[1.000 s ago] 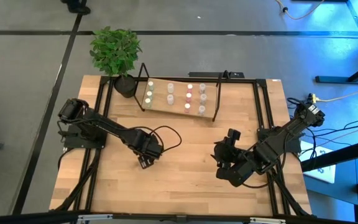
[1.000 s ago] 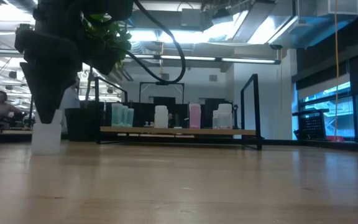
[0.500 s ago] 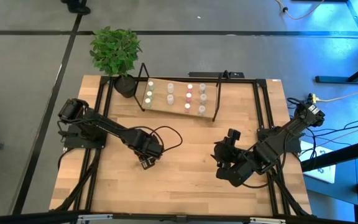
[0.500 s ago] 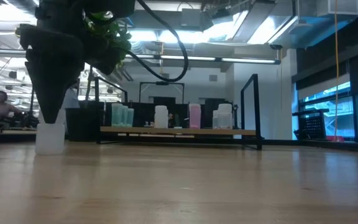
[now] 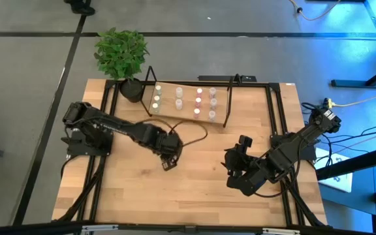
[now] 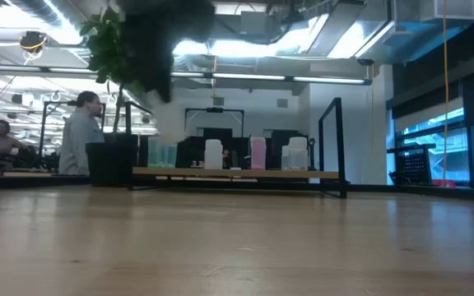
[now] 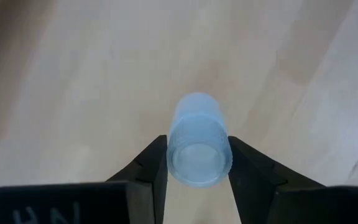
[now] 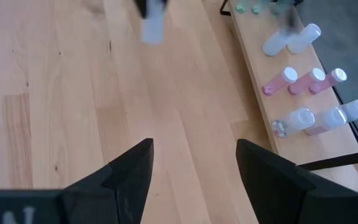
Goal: Pick and place medicine bottles onto shelf by color
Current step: Put the white medicine bottle on the shelf aligned with the other white medicine bottle
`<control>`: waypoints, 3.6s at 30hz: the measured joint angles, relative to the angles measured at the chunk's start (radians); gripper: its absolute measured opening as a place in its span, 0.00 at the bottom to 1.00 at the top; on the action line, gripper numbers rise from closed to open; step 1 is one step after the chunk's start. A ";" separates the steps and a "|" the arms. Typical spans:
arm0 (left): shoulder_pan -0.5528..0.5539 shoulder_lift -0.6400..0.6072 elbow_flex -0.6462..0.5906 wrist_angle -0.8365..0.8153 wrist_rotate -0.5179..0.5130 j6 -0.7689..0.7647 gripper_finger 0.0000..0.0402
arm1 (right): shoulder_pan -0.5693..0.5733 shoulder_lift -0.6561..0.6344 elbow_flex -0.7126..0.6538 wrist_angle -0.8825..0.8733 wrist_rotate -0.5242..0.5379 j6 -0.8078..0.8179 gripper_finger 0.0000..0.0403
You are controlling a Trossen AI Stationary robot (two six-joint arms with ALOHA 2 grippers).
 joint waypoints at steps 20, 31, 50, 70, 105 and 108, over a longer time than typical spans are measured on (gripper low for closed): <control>0.395 0.019 0.097 0.011 -0.026 0.335 0.30 | 0.000 0.000 0.000 0.000 0.000 0.000 0.58; 0.474 0.102 0.097 0.058 -0.017 0.410 0.30 | 0.000 0.001 0.000 0.029 -0.017 -0.029 0.58; 0.514 0.139 0.096 0.099 -0.025 0.411 0.30 | -0.001 0.000 0.000 0.054 -0.044 -0.157 0.58; 0.527 0.142 0.096 0.105 -0.108 0.459 0.30 | -0.001 0.000 0.000 0.060 -0.043 -0.157 0.58; 0.552 0.251 0.478 -0.362 0.008 0.611 0.30 | -0.007 0.000 0.000 0.059 0.194 -0.144 0.58; 0.549 0.298 0.521 -0.388 0.011 0.650 0.30 | -0.007 0.000 0.000 0.057 0.194 -0.126 0.58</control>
